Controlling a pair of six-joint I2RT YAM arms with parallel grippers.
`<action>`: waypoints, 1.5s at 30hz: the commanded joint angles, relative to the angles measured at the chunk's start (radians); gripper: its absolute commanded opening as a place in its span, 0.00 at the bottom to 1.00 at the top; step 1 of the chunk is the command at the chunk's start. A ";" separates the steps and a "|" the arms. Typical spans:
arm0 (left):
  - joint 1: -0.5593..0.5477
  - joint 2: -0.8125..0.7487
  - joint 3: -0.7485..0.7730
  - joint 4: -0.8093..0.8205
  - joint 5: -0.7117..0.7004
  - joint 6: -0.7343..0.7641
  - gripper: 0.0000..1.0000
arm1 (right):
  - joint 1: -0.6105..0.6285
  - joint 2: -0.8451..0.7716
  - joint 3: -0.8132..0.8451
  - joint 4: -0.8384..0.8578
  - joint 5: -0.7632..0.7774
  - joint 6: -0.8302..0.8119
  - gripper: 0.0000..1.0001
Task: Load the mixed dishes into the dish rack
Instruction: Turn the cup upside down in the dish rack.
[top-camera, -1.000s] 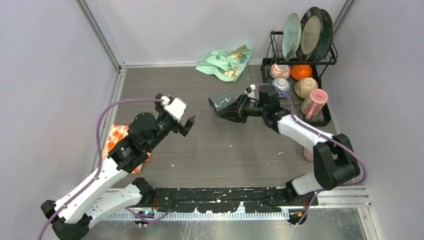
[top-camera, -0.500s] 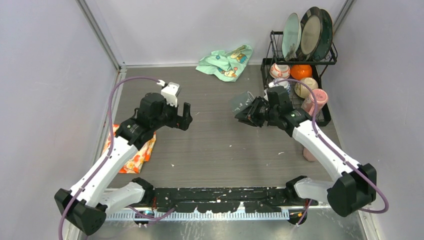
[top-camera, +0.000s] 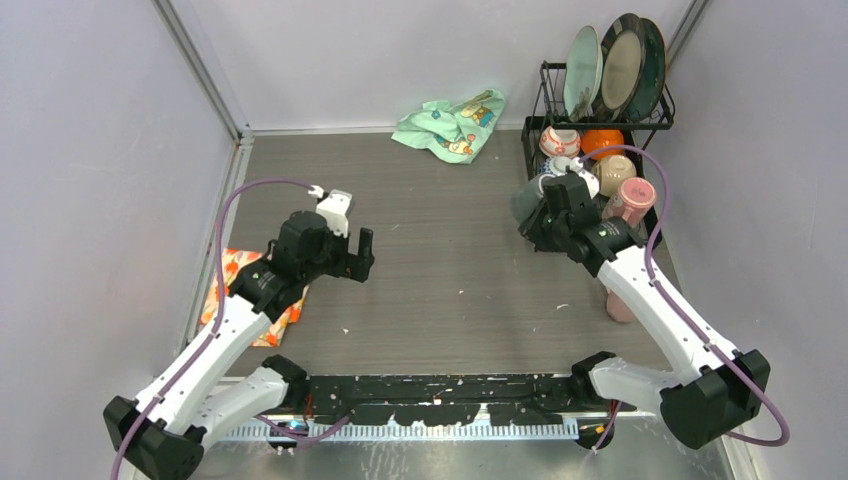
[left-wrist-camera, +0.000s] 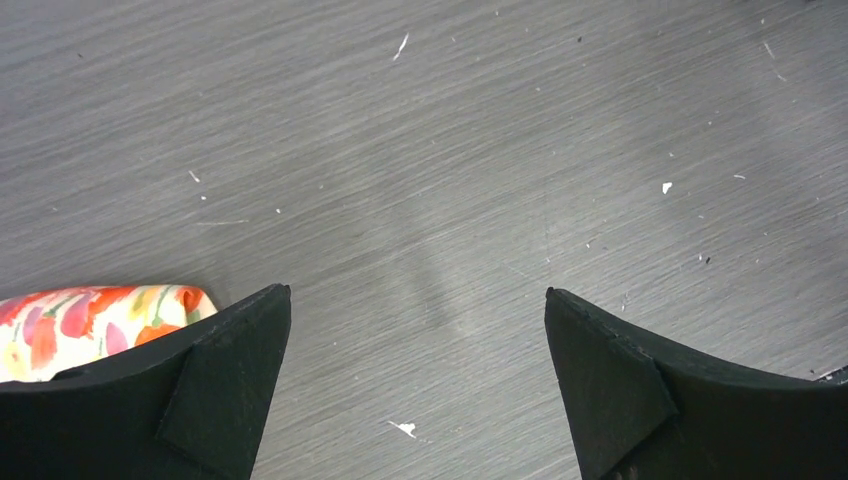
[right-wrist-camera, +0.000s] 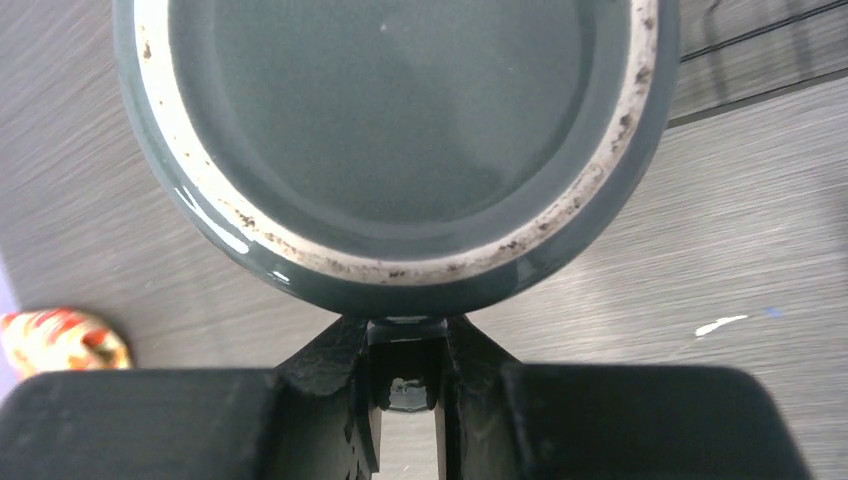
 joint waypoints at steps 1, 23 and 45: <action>-0.034 -0.053 -0.017 0.087 -0.088 0.041 0.98 | -0.017 0.012 0.091 0.052 0.238 -0.117 0.01; -0.092 -0.071 0.006 0.013 -0.171 0.099 0.99 | -0.236 0.230 -0.063 0.475 0.308 -0.255 0.01; -0.095 -0.086 -0.016 0.040 -0.138 0.110 1.00 | -0.461 0.482 -0.104 0.641 0.091 -0.353 0.07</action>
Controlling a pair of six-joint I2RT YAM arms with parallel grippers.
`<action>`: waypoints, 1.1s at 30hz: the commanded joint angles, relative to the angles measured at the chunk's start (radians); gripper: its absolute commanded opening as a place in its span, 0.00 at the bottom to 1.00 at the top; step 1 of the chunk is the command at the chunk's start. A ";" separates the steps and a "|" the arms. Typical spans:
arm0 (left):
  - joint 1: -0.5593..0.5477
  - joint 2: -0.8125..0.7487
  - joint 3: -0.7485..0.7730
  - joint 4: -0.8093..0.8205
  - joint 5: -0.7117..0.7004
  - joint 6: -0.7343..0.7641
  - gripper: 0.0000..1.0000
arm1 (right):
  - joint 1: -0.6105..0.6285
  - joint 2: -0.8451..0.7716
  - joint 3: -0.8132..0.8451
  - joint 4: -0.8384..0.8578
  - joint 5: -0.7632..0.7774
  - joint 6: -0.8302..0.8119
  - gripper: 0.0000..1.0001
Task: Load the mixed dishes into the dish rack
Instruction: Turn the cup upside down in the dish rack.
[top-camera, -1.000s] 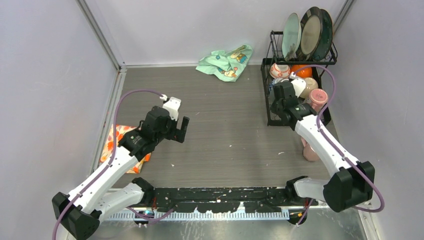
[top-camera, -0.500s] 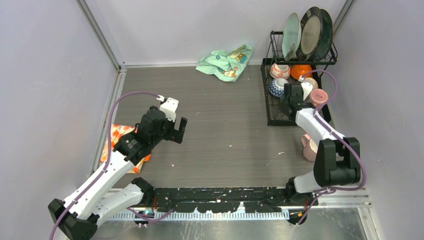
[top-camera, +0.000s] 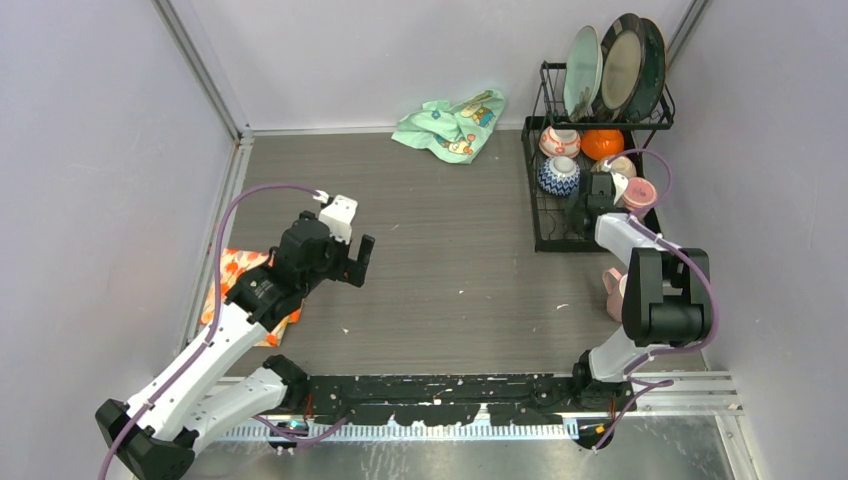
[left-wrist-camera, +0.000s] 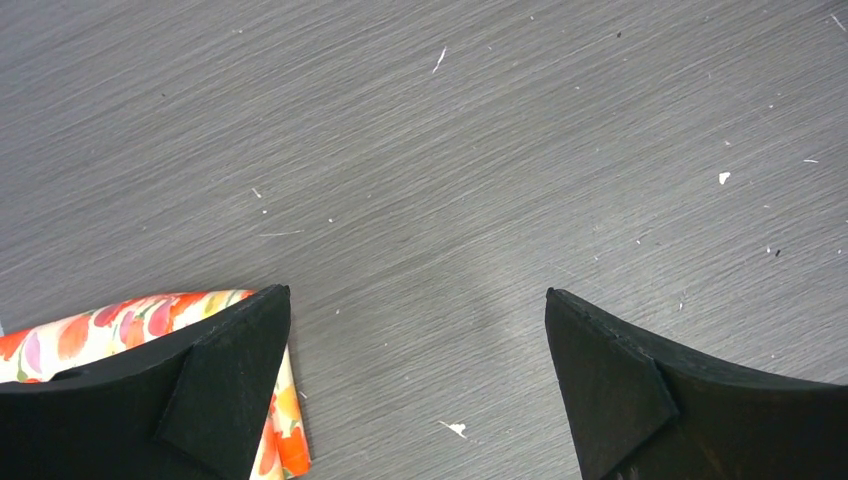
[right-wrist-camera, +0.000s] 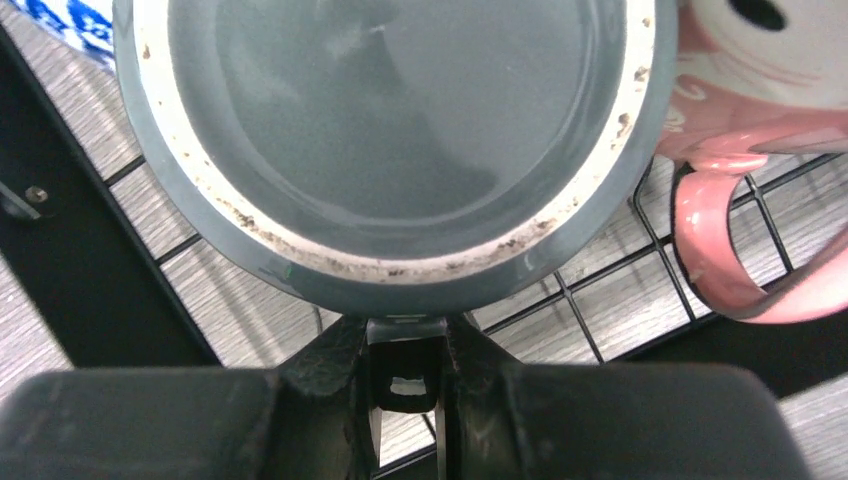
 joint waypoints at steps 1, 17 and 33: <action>-0.004 -0.017 -0.003 0.048 0.028 0.008 1.00 | -0.028 0.019 0.027 0.124 -0.026 -0.021 0.10; -0.005 -0.050 -0.014 0.064 0.025 0.020 1.00 | -0.059 0.040 0.110 -0.095 0.048 -0.002 0.44; -0.006 -0.053 -0.017 0.069 0.049 0.020 1.00 | -0.065 0.041 0.130 -0.133 0.139 -0.010 0.44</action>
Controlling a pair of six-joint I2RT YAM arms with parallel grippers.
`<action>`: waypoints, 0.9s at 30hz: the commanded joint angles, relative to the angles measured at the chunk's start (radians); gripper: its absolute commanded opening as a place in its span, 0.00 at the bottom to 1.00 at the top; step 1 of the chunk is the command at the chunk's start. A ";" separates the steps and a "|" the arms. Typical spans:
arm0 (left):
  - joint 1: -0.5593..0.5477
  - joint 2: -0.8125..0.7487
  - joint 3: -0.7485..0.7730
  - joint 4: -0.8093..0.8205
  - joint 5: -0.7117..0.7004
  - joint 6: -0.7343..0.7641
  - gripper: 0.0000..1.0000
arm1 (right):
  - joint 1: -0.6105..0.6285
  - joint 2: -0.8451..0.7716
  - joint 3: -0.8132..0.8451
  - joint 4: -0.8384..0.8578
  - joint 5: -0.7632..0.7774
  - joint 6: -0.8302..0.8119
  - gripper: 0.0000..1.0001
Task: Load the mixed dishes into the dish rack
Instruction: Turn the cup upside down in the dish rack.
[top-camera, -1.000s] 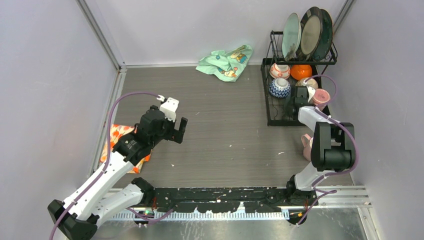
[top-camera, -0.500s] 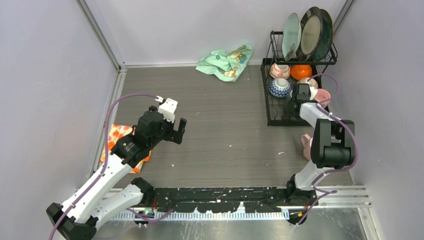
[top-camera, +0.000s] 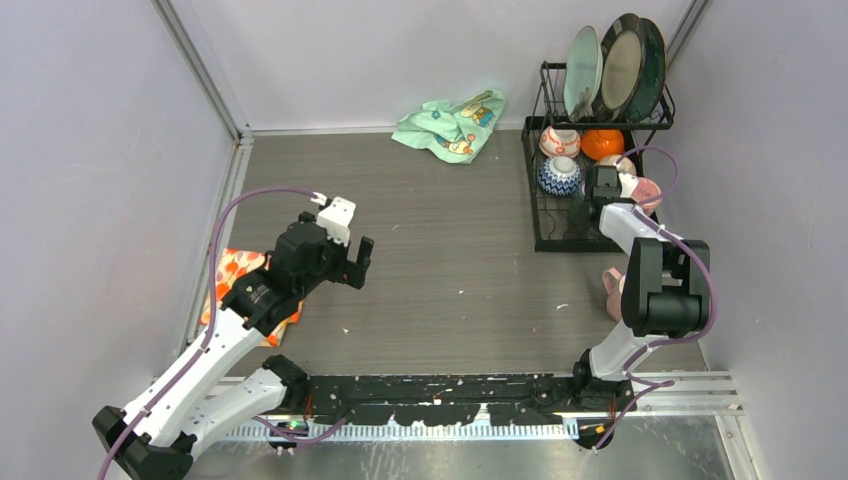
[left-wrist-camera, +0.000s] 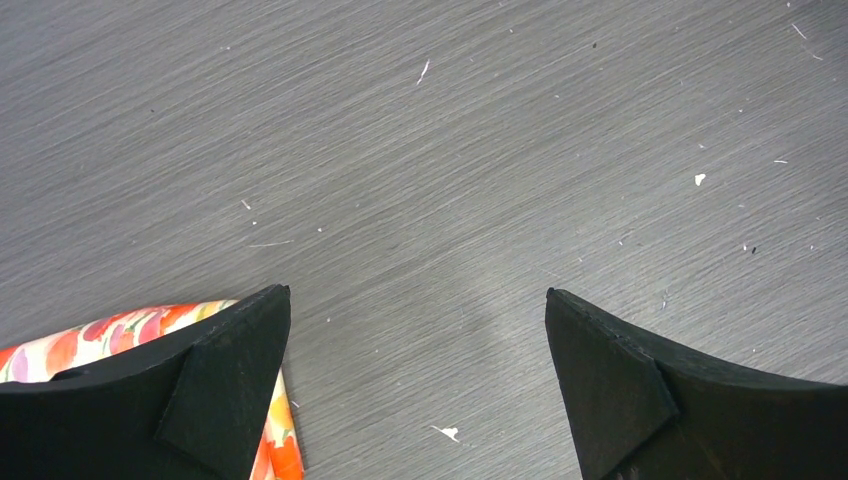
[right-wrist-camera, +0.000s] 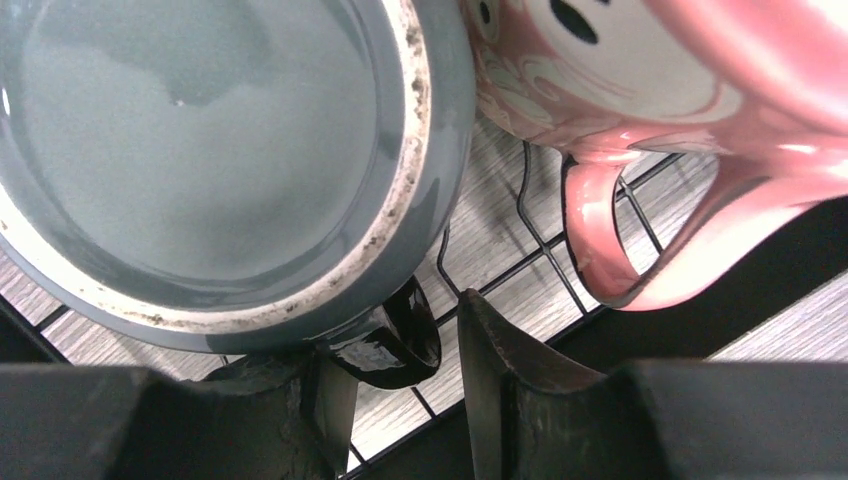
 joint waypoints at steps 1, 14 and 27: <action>-0.004 -0.014 -0.001 0.050 0.016 0.013 1.00 | -0.012 -0.024 0.047 0.000 0.055 -0.004 0.43; -0.005 -0.018 -0.002 0.050 0.011 0.016 0.99 | -0.029 0.002 0.069 -0.005 0.091 -0.007 0.36; -0.005 -0.028 -0.007 0.051 -0.004 0.025 0.99 | -0.032 0.010 0.086 -0.017 0.107 -0.009 0.38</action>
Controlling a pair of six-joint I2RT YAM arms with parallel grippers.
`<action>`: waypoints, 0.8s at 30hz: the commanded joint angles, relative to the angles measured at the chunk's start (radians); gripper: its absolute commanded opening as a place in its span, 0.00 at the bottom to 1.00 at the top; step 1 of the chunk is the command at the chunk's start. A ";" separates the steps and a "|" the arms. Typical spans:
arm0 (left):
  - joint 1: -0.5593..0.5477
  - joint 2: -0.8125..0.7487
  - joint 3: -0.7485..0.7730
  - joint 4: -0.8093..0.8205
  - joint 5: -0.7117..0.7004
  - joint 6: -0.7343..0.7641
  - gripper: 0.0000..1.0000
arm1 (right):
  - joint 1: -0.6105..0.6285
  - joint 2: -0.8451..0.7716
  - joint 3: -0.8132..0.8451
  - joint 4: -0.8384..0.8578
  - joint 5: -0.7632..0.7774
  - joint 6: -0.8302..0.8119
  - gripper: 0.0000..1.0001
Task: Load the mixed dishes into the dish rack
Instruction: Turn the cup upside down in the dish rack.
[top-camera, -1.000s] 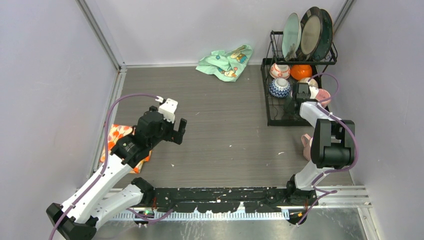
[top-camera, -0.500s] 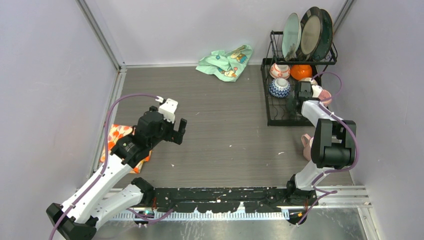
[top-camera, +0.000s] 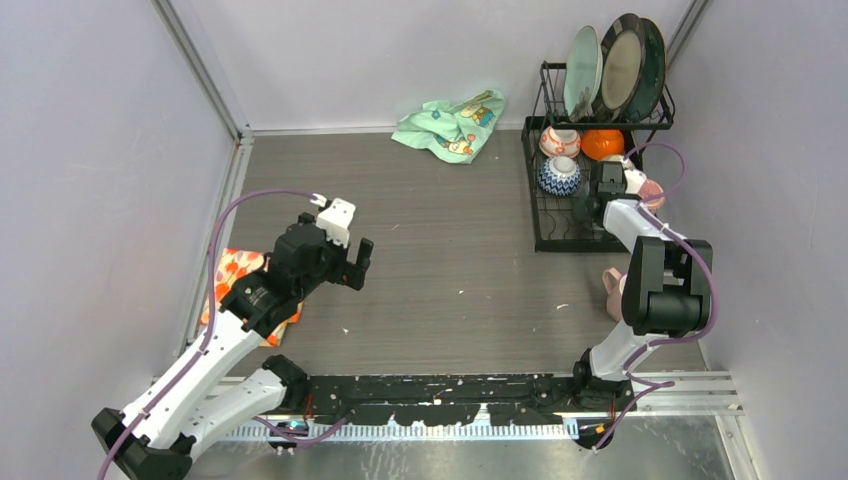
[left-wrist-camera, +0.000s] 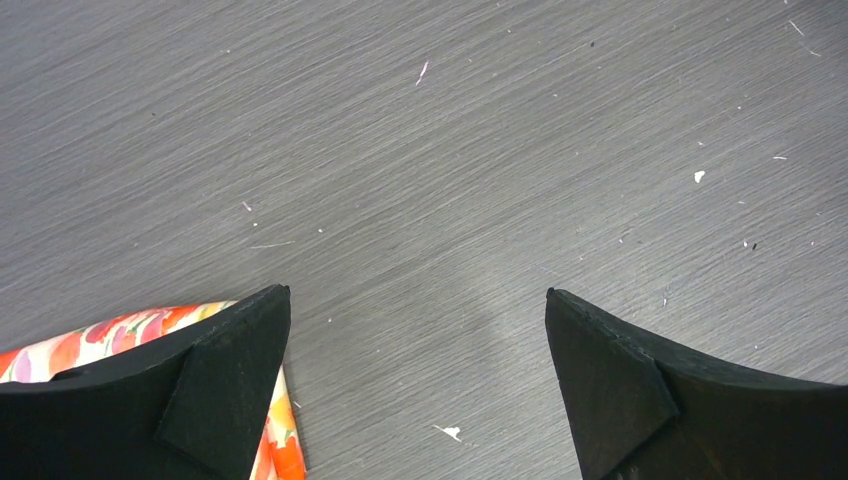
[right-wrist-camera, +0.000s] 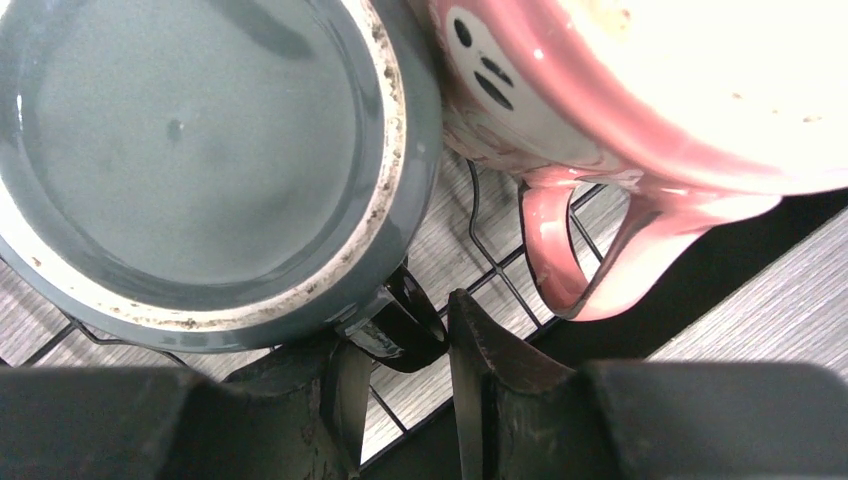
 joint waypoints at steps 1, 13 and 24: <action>-0.003 -0.017 0.001 0.050 -0.010 0.018 0.99 | -0.010 0.006 0.048 0.015 0.049 -0.002 0.38; -0.002 -0.031 -0.003 0.054 -0.025 0.023 0.99 | -0.011 -0.022 0.048 -0.012 0.055 0.007 0.41; -0.002 -0.039 -0.009 0.065 -0.049 0.029 1.00 | -0.011 -0.173 0.107 -0.150 0.011 0.121 0.61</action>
